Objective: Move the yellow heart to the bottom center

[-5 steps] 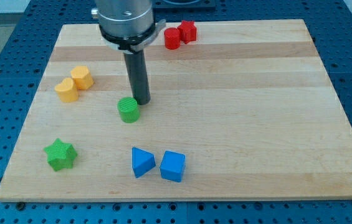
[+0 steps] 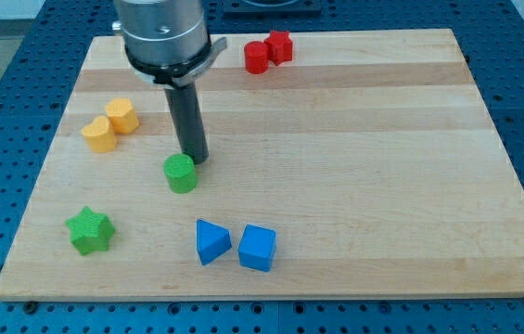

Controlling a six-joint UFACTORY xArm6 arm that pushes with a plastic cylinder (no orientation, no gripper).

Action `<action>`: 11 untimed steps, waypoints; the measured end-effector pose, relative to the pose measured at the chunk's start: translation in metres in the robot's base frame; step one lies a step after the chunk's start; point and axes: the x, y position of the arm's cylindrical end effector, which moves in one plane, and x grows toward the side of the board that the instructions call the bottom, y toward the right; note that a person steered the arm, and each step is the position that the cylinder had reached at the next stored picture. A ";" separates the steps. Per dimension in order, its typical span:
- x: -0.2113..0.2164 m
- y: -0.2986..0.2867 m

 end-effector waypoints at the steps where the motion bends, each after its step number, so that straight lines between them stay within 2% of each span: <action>1: 0.010 -0.014; 9: 0.039 -0.009; 11: 0.047 0.011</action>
